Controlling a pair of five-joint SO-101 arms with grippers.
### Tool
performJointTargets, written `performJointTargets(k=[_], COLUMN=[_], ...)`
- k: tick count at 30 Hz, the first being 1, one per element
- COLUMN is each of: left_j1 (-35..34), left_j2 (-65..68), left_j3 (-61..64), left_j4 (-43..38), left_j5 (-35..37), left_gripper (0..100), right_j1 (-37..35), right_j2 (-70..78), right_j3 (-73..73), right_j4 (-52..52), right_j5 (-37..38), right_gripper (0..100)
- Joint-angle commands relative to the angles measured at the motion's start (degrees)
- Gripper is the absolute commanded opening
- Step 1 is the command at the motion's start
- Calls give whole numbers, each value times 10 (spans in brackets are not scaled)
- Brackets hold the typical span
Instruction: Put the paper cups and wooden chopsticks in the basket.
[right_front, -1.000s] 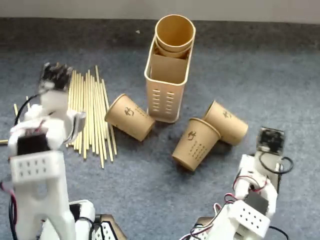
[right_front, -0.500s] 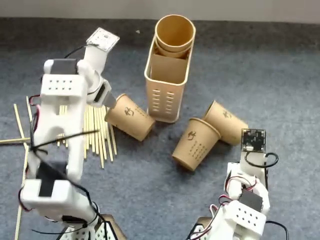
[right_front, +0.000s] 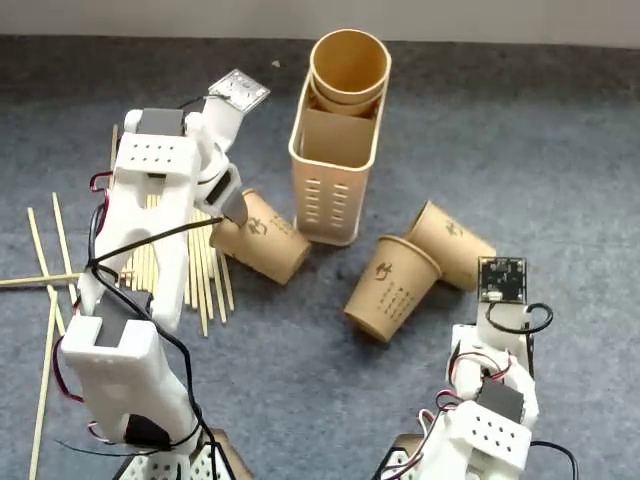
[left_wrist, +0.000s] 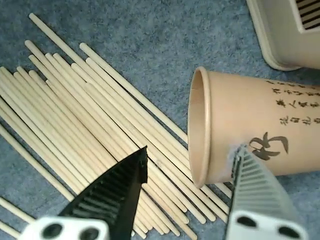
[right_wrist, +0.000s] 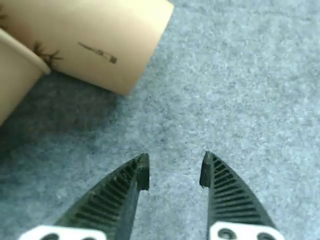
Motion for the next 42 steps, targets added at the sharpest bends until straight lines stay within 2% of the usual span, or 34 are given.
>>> performJointTargets(k=[1, 8, 18, 26, 29, 33, 37, 42], left_j1=[22, 27, 81, 88, 88, 88, 84, 64], left_j2=[7, -33, -39, -32, -32, -38, -39, -43], left_j3=[-2, 3, -12, -12, -13, -14, -34, -136], left_j4=[25, 48, 88, 89, 88, 93, 121, 189], left_j5=[-8, -7, -4, -7, -9, -25, -28, -28], left_gripper=[284, 284, 284, 284, 205, 5, 8, 4], right_j1=[-6, -6, -7, -7, -7, -7, -7, -7], right_j2=[-7, -7, -7, -7, -7, -7, -7, -7], right_j3=[25, 26, 27, 27, 28, 28, 28, 28], right_j4=[2, 2, 2, 2, 2, 2, 2, 2], right_j5=[5, 5, 5, 5, 5, 5, 5, 5], right_gripper=[177, 177, 177, 177, 177, 177, 177, 177])
